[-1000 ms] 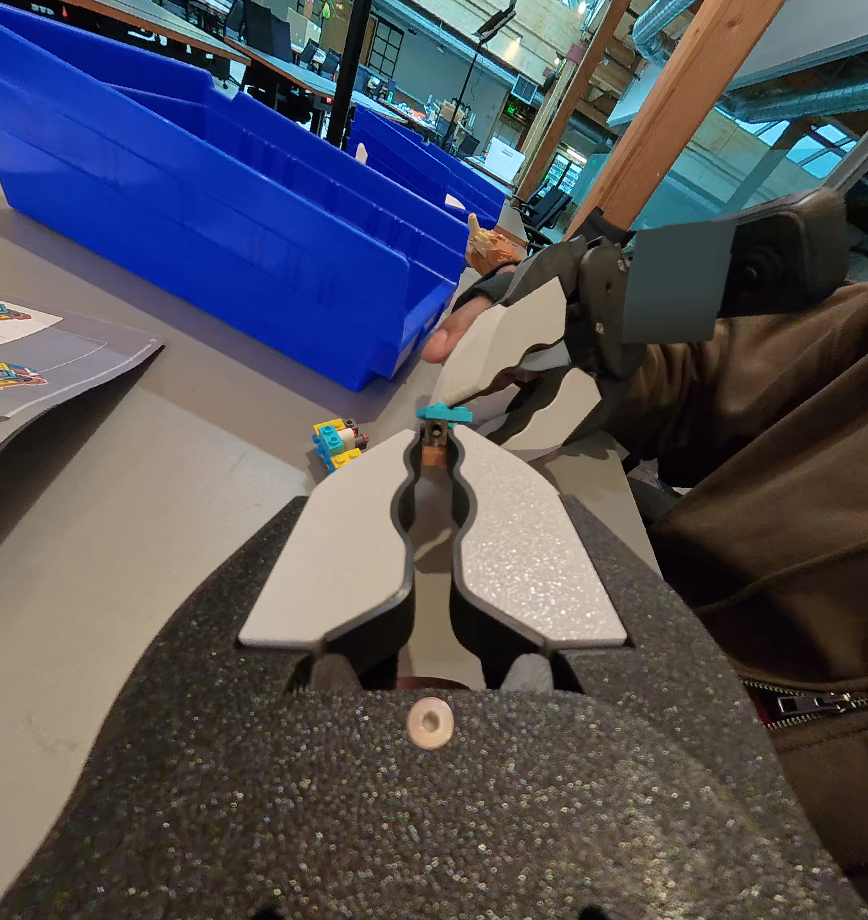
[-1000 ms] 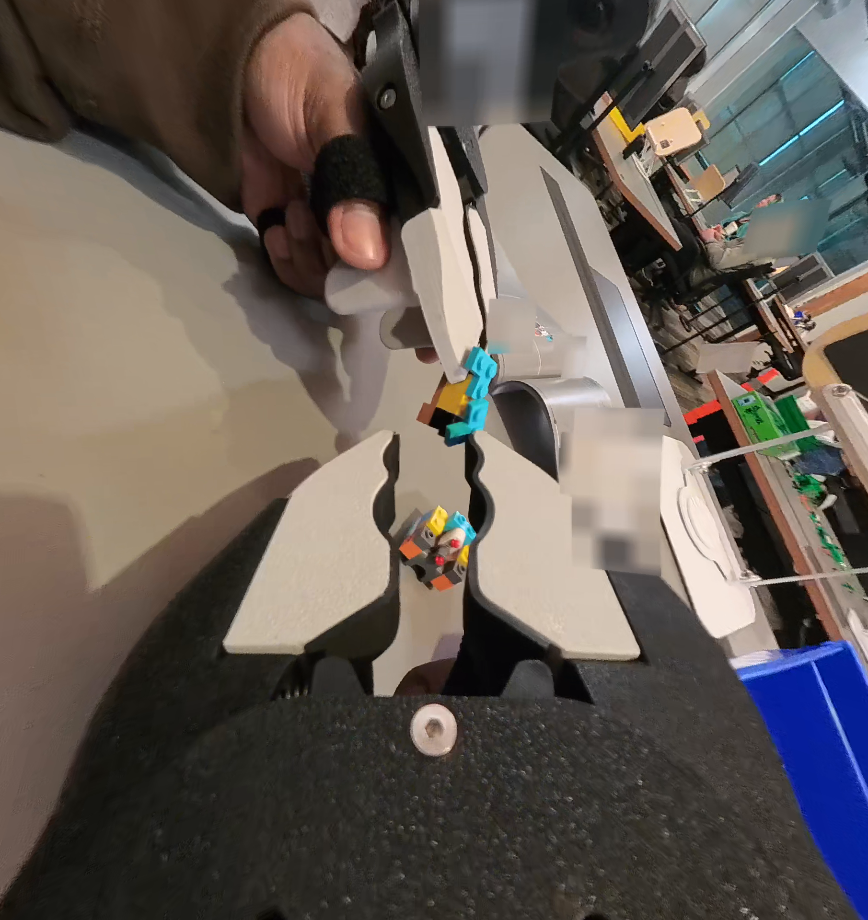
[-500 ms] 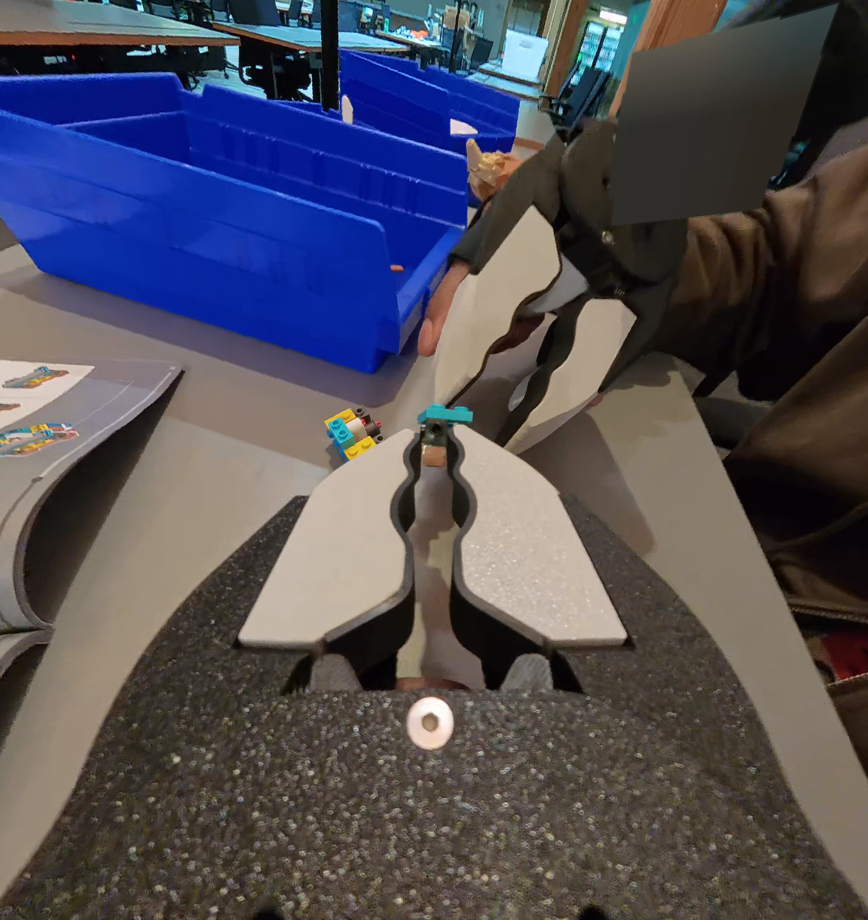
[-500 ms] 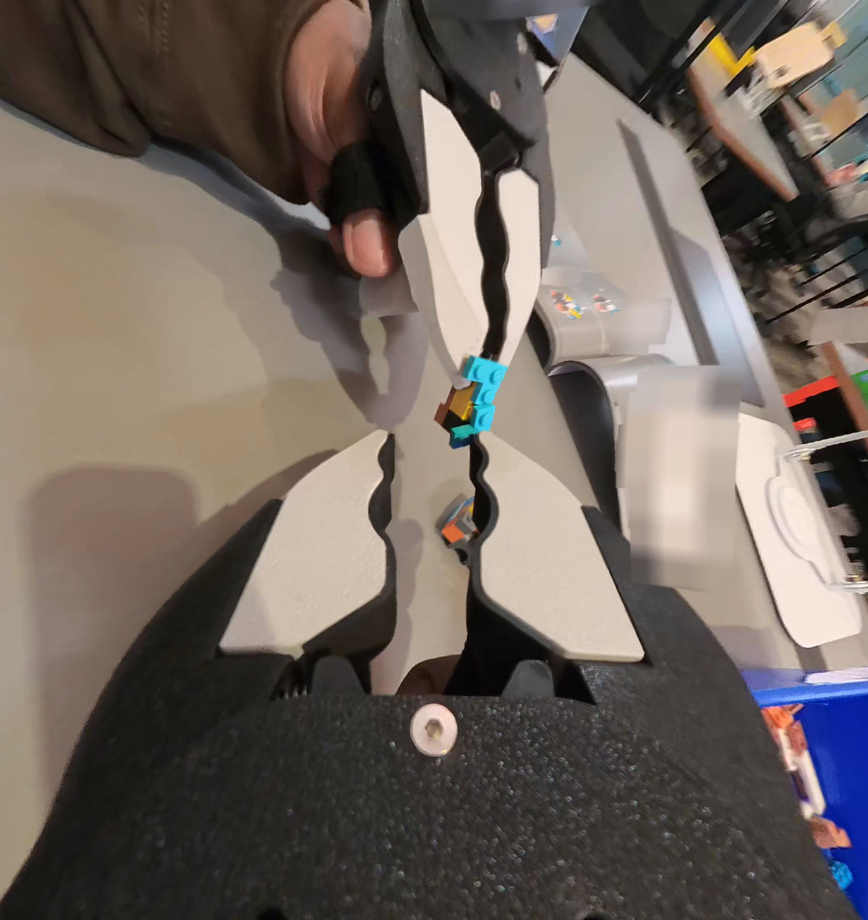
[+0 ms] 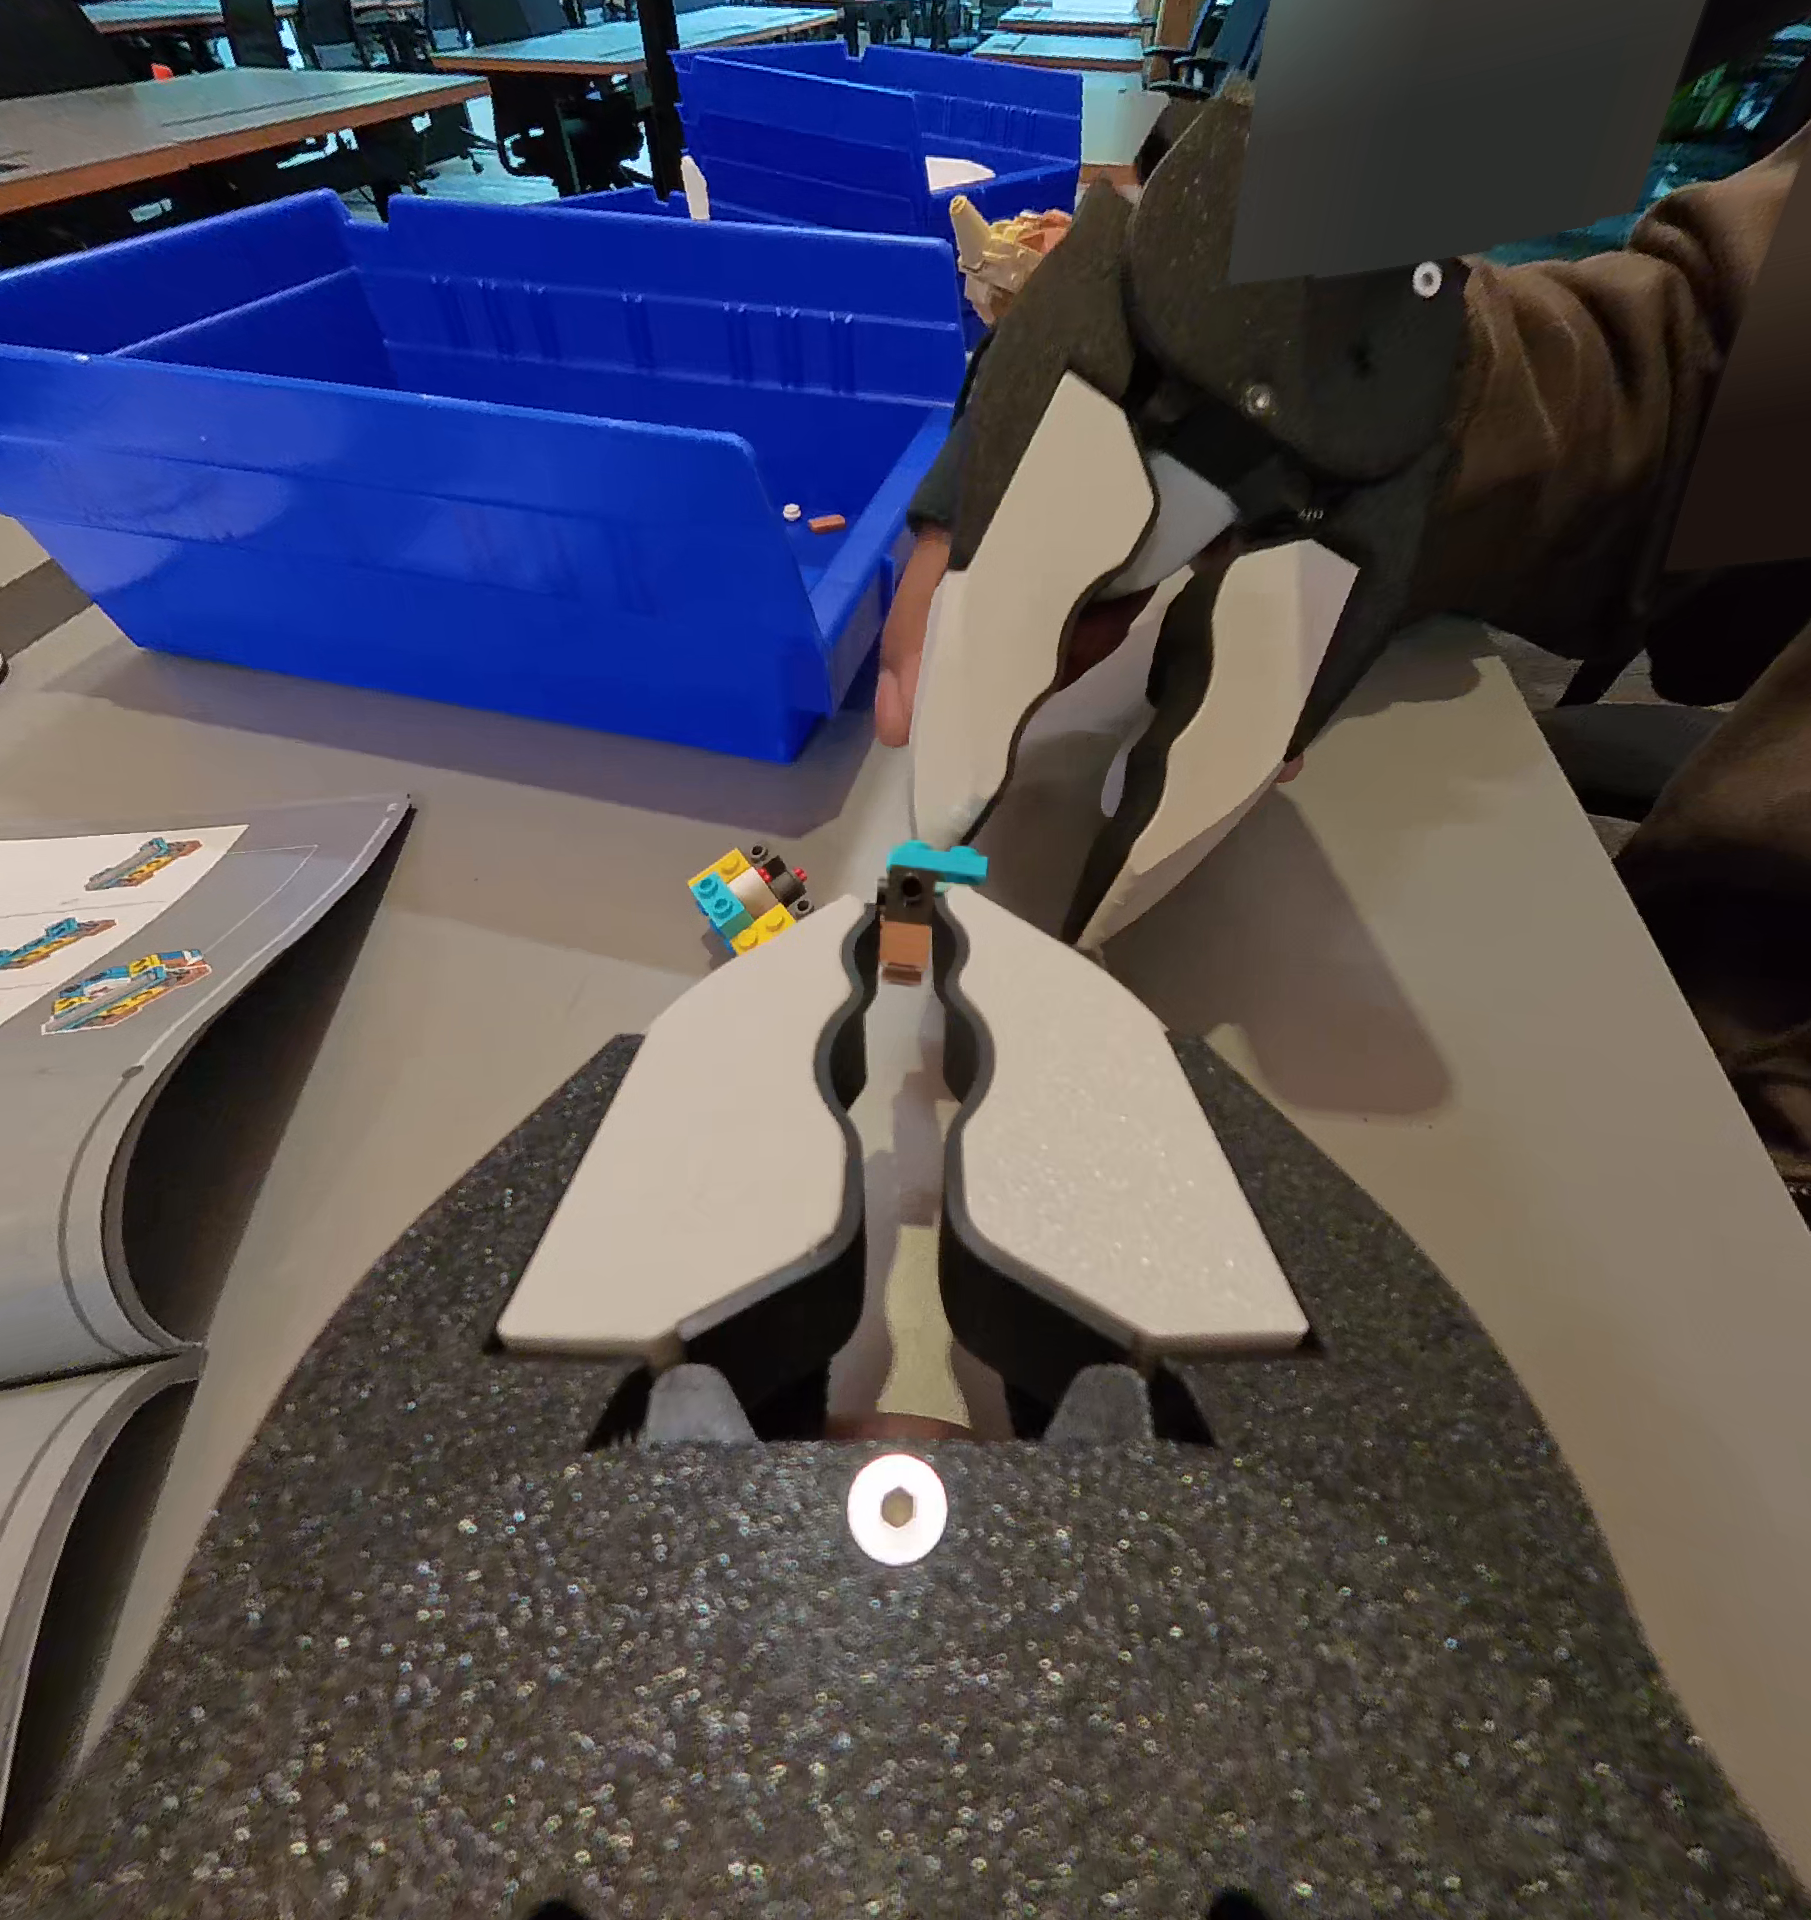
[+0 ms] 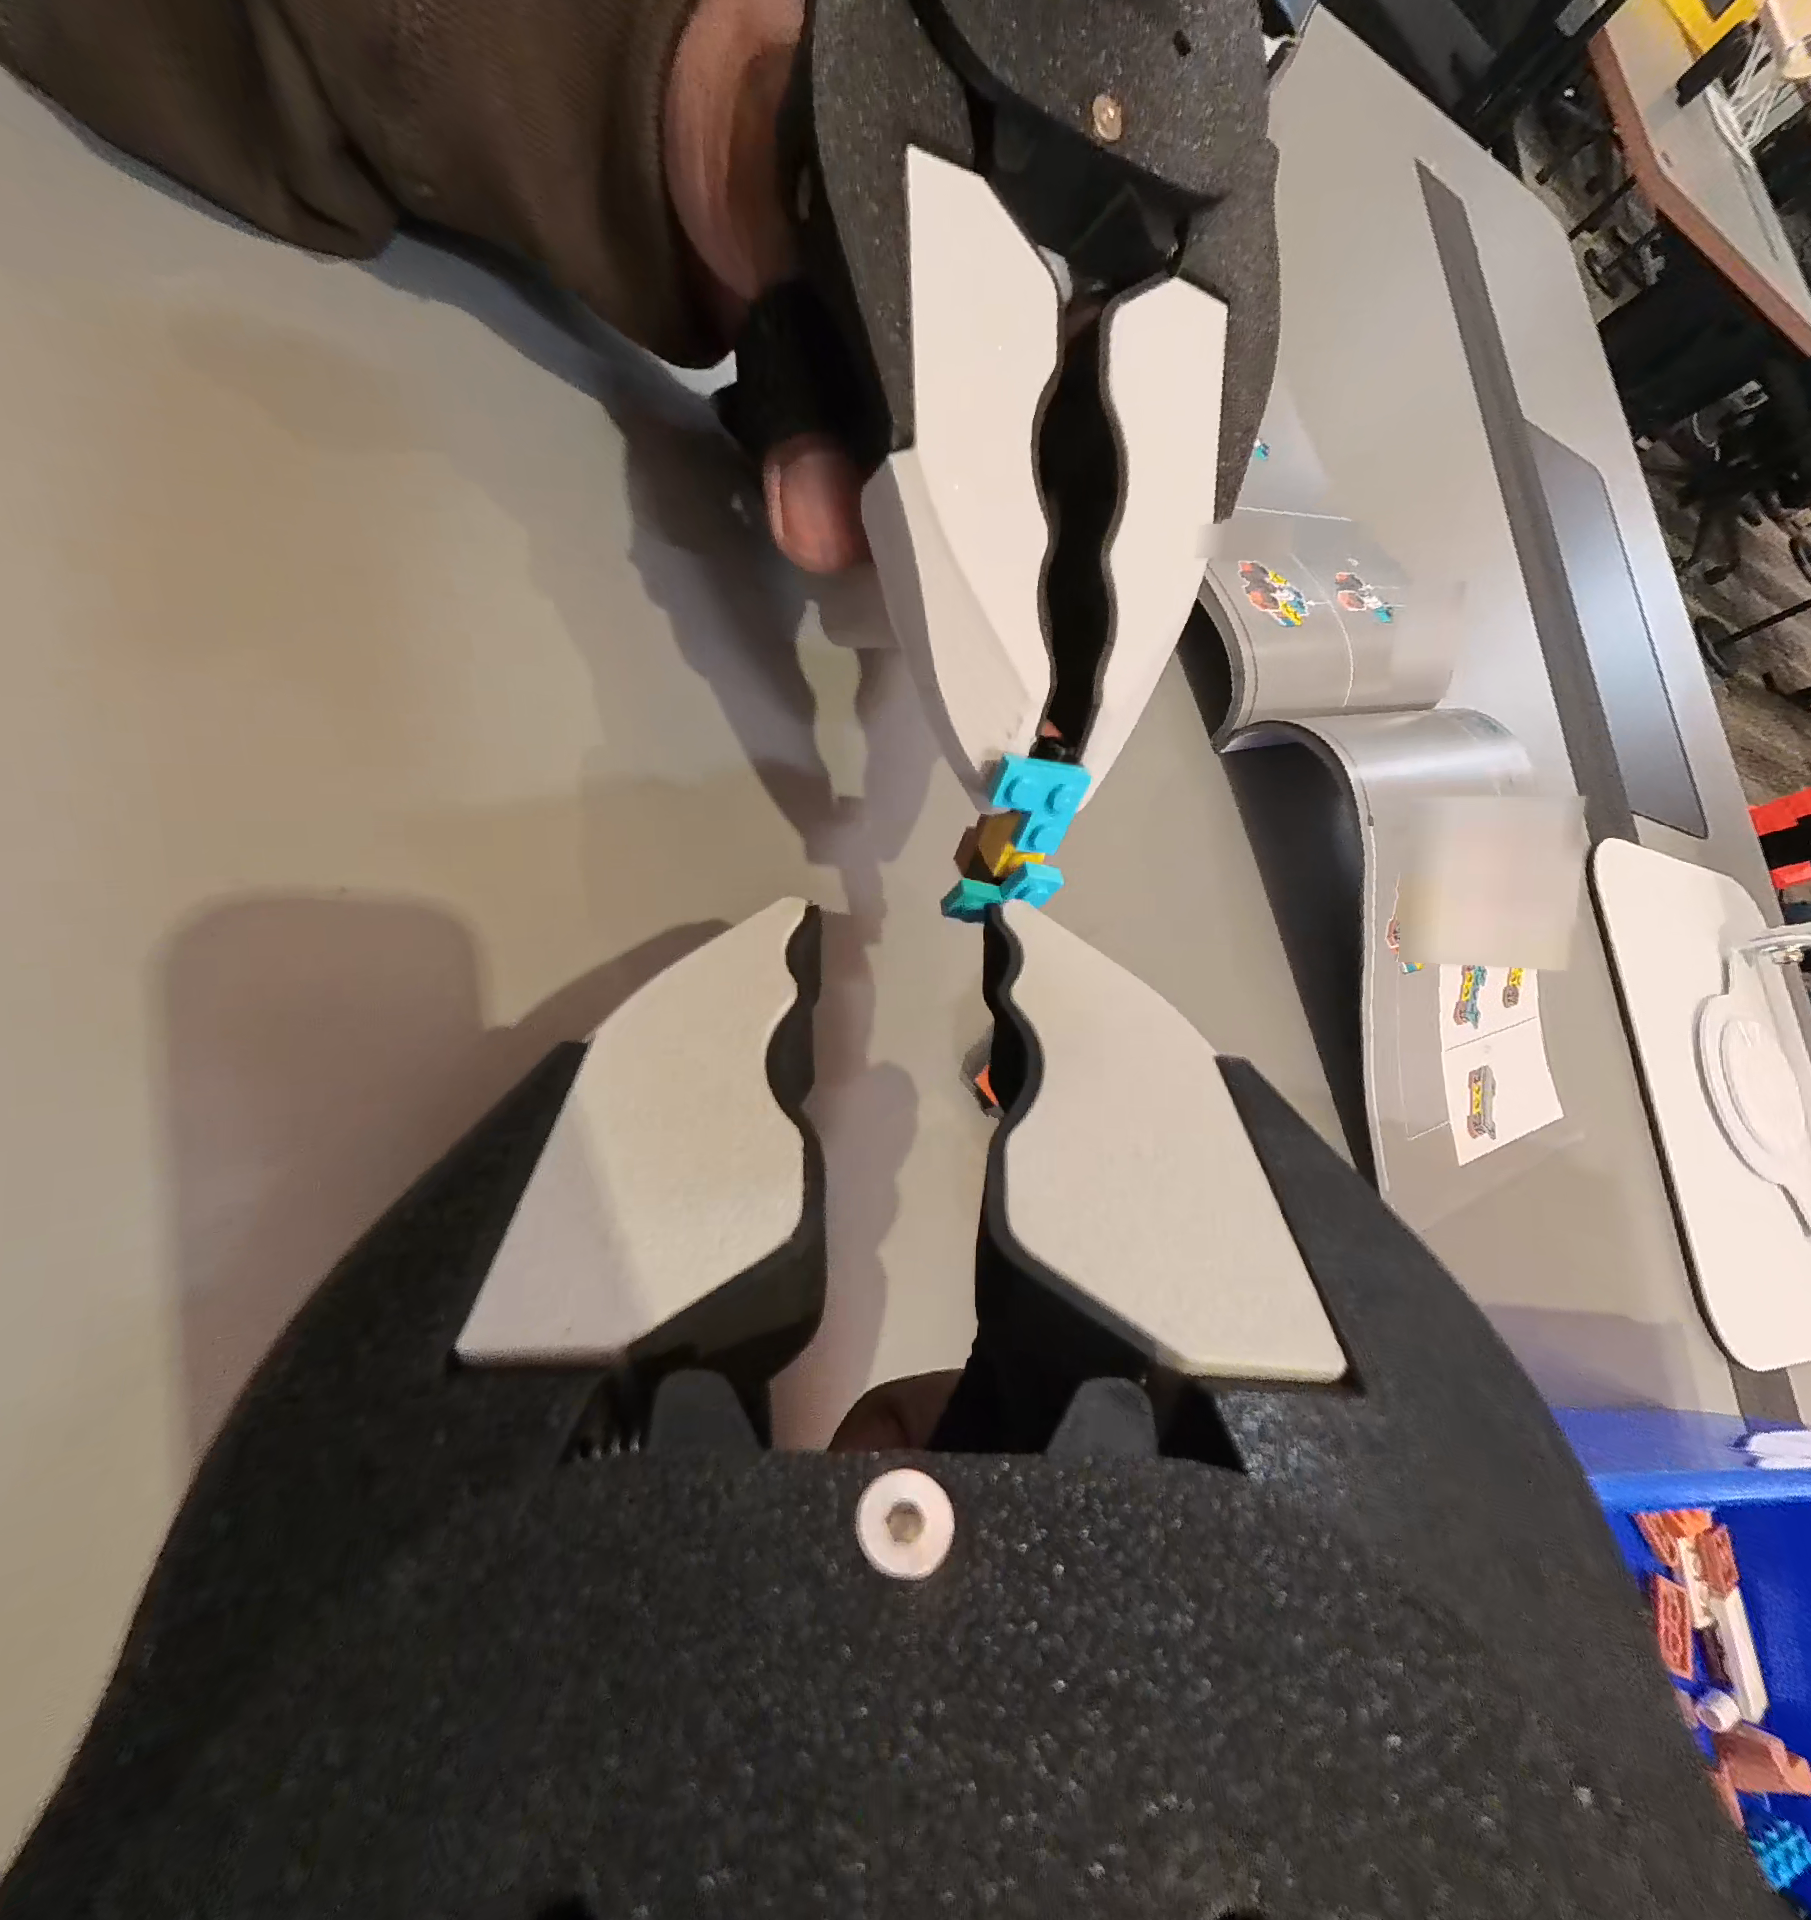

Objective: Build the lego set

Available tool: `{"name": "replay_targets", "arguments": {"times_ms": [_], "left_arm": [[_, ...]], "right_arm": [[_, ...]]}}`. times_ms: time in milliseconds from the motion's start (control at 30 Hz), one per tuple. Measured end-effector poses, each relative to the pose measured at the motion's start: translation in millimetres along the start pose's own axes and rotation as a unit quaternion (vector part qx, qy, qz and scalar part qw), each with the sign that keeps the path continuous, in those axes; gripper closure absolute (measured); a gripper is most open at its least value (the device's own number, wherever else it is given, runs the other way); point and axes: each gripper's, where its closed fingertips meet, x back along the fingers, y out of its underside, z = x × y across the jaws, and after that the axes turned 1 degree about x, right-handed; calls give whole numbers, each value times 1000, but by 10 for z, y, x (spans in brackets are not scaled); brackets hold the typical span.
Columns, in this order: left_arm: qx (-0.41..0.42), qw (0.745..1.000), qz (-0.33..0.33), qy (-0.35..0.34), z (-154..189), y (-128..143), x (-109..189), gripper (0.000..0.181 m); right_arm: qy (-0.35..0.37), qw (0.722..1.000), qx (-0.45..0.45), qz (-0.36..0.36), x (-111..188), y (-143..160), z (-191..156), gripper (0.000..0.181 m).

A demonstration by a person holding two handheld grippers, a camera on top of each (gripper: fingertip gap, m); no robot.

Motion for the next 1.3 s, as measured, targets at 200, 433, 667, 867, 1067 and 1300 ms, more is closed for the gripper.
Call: {"name": "replay_targets", "arguments": {"times_ms": [200,433,667,867,1067,1300], "left_arm": [[-1,1000,-8,8,35,33,-29,172],[25,1000,-10,9,10,41,-18,172],[39,999,2,32,56,12,3,172],[71,990,59,105,222,-145,77,172],[105,974,101,171,368,-262,125,172],[151,954,136,221,439,-364,172,172]], "right_arm": [[-3,1000,5,1,-19,4,-25,151],[-3,1000,12,11,-54,0,-60,152],[8,998,53,34,-36,-25,-68,157],[-8,991,75,109,122,-210,-134,160],[-13,980,93,175,275,-381,-187,163],[-30,969,88,229,377,-521,-207,165]]}}
